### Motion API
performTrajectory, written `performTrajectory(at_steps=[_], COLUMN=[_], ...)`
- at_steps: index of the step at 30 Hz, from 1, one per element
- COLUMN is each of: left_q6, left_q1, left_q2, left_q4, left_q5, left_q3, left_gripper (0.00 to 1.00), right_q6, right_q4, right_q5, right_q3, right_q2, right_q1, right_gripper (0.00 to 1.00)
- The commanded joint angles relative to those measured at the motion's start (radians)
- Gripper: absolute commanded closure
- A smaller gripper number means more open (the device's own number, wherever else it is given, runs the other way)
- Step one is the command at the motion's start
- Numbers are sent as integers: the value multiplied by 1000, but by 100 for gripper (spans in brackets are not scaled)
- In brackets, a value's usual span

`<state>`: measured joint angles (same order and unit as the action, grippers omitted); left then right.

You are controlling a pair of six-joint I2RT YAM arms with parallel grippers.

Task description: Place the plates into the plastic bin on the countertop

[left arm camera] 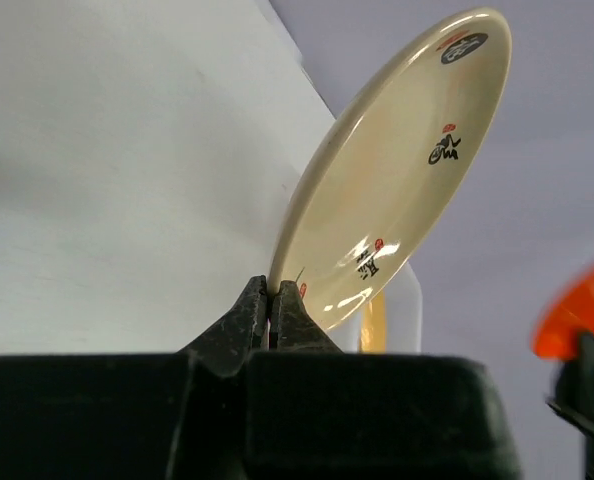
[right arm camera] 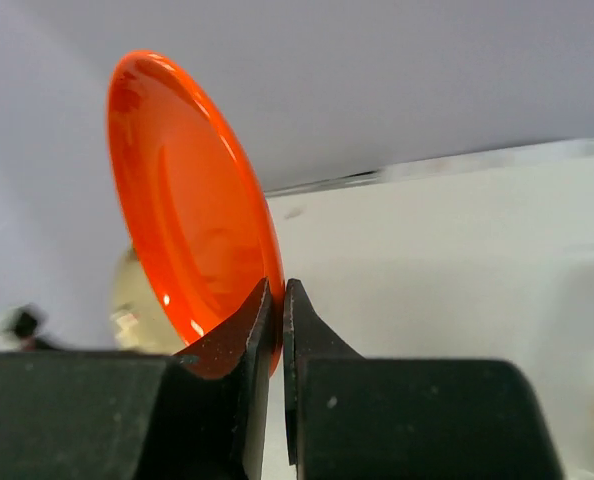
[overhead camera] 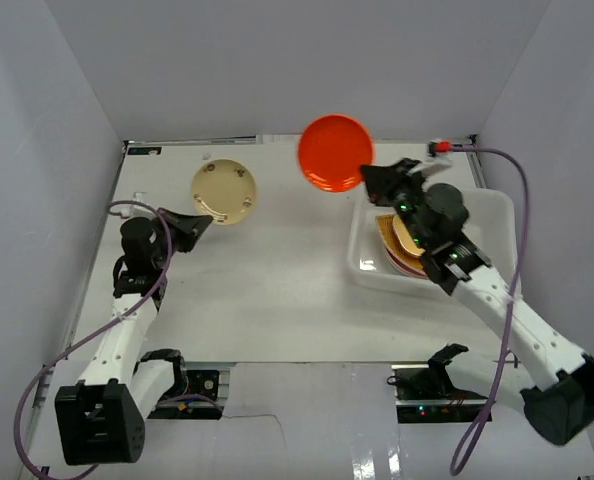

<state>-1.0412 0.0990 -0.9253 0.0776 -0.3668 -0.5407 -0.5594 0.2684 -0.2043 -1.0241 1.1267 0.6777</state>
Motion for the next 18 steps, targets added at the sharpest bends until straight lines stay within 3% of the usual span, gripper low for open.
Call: performTrajectory(at_steps=[1, 6, 9, 16, 18], left_q6=[-34, -40, -43, -23, -22], left_q1=[-203, -542, -651, -808, -844], left_q2=[10, -130, -257, -535, -592], left_q4=[43, 102, 151, 194, 200], left_q5=[35, 195, 207, 221, 218], left_q3=[-93, -215, -271, -474, -517], left_gripper=[100, 100, 100, 100, 100], right_q6=[42, 70, 50, 10, -4], right_q4=[-211, -348, -351, -282, -215], right_q5=[-78, 93, 273, 499, 537], right_q3=[236, 398, 462, 521, 532], right_q2=[-242, -407, -395, -234, -203], right_q1=[-237, -621, -812, -1012, -1034], right_gripper=[92, 92, 92, 92, 87])
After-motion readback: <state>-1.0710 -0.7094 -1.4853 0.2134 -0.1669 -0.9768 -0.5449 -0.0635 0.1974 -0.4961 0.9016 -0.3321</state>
